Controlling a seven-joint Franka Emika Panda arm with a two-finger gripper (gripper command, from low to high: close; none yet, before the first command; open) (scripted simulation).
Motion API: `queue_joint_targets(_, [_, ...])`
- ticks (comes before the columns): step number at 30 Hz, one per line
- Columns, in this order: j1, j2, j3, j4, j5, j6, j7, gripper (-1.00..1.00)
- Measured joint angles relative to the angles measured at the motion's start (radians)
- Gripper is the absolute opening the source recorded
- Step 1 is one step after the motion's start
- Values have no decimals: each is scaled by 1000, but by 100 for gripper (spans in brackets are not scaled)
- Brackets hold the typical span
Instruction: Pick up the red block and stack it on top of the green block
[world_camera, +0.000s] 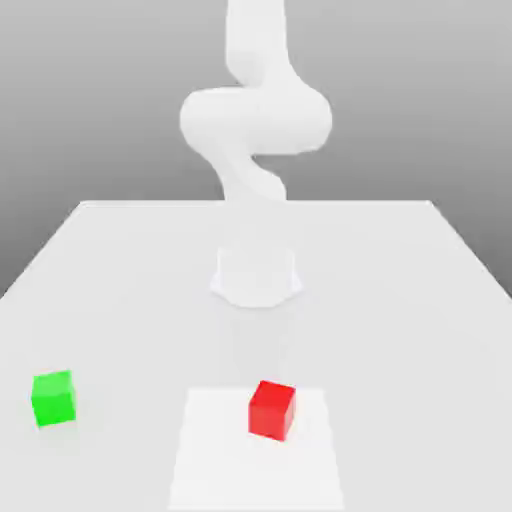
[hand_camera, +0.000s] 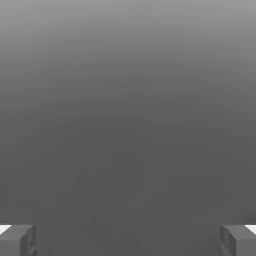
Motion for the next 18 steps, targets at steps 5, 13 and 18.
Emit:
queue_joint_targets(5, [114,152,-112,-94,47,90,-249,0])
queue_joint_targets(13, [261,394,-227,-240,106,228,-625,0])
queue_joint_targets(18, [315,537,-255,-331,114,316,-838,0])
